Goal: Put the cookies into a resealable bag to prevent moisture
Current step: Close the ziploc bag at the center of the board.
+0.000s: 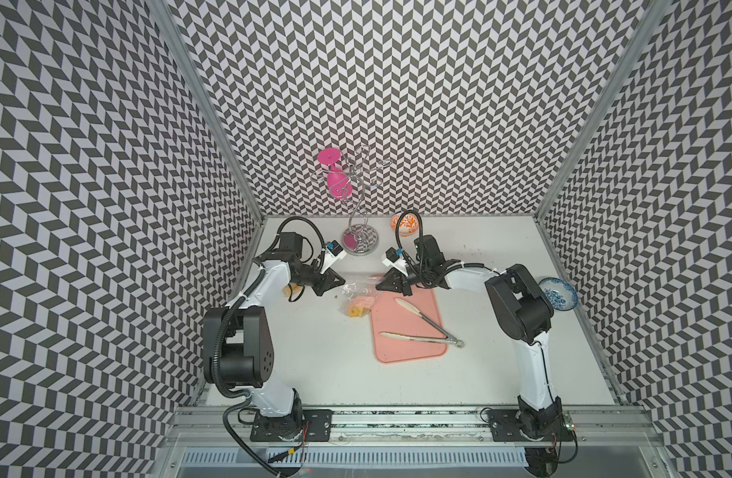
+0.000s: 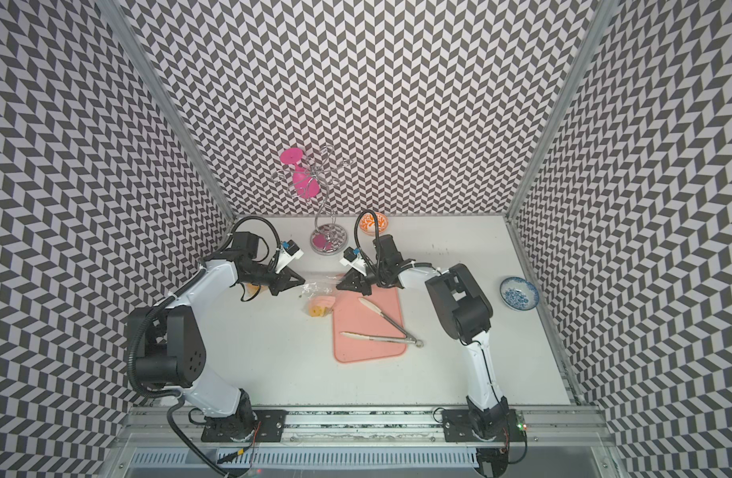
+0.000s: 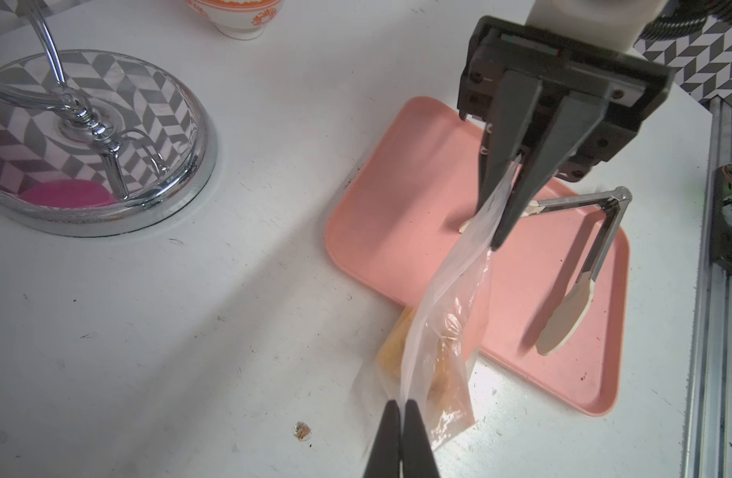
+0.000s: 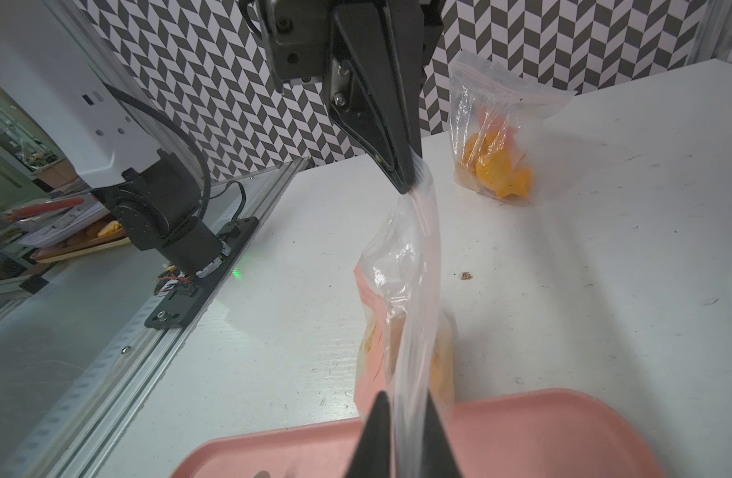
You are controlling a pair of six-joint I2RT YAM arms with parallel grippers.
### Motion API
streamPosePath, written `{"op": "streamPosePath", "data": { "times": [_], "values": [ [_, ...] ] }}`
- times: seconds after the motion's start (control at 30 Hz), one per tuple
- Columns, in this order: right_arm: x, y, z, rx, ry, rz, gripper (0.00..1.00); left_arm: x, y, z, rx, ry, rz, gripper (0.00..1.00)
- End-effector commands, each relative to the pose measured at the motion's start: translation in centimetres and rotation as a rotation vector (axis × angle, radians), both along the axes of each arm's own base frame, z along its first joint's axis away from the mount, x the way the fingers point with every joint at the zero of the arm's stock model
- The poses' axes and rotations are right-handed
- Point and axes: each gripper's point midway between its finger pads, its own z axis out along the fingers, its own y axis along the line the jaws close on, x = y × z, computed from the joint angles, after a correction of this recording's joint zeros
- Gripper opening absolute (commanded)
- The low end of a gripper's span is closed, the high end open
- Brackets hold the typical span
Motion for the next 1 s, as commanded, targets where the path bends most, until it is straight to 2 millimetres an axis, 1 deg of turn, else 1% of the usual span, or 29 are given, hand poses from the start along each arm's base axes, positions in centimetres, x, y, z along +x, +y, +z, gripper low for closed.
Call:
{"op": "streamPosePath", "data": {
  "times": [0.0,0.1,0.13,0.2,0.3,0.4,0.43,0.57,0.67,0.8,0.9,0.97],
  "values": [
    [1.0,0.3,4.4,0.064,-0.106,-0.044,0.36,0.0,0.0,0.8,-0.002,-0.029,-0.025,0.0],
    [1.2,1.0,5.4,0.036,-0.164,-0.081,0.54,-0.1,0.0,1.4,0.024,-0.05,-0.032,0.0],
    [1.2,1.3,5.6,0.017,-0.191,-0.09,0.56,-0.1,0.0,1.8,0.026,-0.063,-0.036,0.0],
    [1.2,1.8,5.7,-0.027,-0.237,-0.099,0.58,-0.1,0.0,2.5,0.034,-0.08,-0.041,0.0],
    [1.2,2.4,5.9,-0.05,-0.24,-0.086,0.58,-0.4,-0.3,2.9,0.031,-0.081,-0.056,0.0],
    [1.0,3.5,4.7,-0.114,-0.262,-0.07,0.56,-0.8,-0.7,3.2,0.013,-0.081,-0.077,0.0],
    [0.9,3.9,4.6,-0.125,-0.27,-0.059,0.56,-0.9,-0.8,3.3,0.01,-0.082,-0.079,0.0],
    [1.1,5.2,5.2,-0.116,-0.276,-0.064,0.52,-1.2,-1.0,3.6,-0.005,-0.09,-0.089,0.0],
    [0.7,6.1,5.3,-0.128,-0.27,-0.041,0.5,-1.3,-1.0,3.6,-0.011,-0.089,-0.087,0.0],
    [0.1,7.0,4.6,-0.158,-0.247,-0.016,0.48,-1.2,-1.1,3.9,-0.019,-0.092,-0.085,0.0],
    [-0.1,7.3,4.0,-0.18,-0.241,-0.012,0.44,-1.2,-0.9,3.7,-0.015,-0.091,-0.08,0.0],
    [0.0,7.6,3.5,-0.195,-0.249,-0.016,0.39,-1.4,-1.1,3.9,-0.025,-0.096,-0.084,0.0]
  ]
}}
